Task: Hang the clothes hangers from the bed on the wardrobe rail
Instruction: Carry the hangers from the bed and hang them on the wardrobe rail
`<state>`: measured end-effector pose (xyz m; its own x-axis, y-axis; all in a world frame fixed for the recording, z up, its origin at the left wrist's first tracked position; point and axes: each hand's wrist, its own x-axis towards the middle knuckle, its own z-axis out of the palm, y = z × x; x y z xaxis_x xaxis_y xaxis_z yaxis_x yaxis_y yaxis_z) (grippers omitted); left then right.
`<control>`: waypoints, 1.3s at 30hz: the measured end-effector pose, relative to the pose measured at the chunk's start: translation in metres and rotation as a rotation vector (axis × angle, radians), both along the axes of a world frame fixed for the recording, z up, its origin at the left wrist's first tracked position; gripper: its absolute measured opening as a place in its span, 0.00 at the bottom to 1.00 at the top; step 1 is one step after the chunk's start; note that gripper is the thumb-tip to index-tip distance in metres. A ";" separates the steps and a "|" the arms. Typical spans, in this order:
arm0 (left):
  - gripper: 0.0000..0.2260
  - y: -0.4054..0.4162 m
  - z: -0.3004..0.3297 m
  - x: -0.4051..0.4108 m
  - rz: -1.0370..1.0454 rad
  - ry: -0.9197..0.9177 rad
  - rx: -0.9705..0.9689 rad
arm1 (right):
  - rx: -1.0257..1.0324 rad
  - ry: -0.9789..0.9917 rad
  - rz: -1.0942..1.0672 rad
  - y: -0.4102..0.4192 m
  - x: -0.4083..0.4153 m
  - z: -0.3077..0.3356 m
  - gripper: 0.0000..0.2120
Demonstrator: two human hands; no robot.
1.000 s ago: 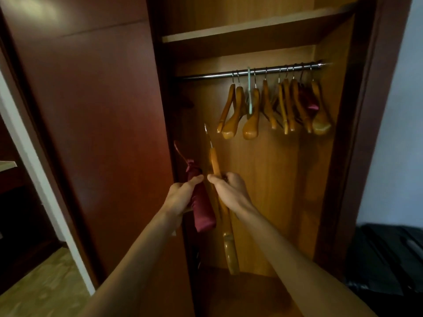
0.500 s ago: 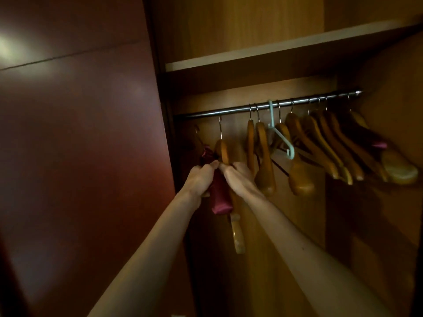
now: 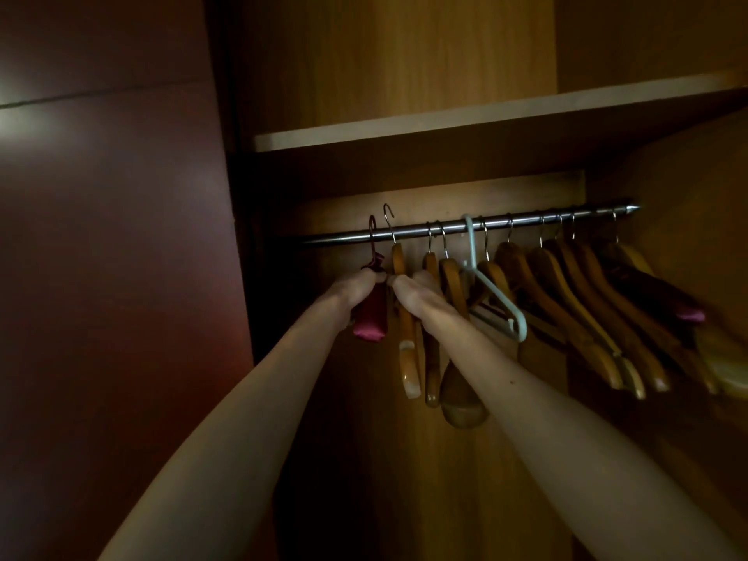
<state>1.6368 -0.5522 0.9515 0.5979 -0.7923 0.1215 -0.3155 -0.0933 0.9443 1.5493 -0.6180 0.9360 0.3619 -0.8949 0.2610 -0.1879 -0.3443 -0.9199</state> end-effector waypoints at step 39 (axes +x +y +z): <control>0.04 0.003 -0.098 -0.001 0.053 -0.067 -0.161 | -0.349 0.386 -0.097 0.023 -0.019 -0.078 0.14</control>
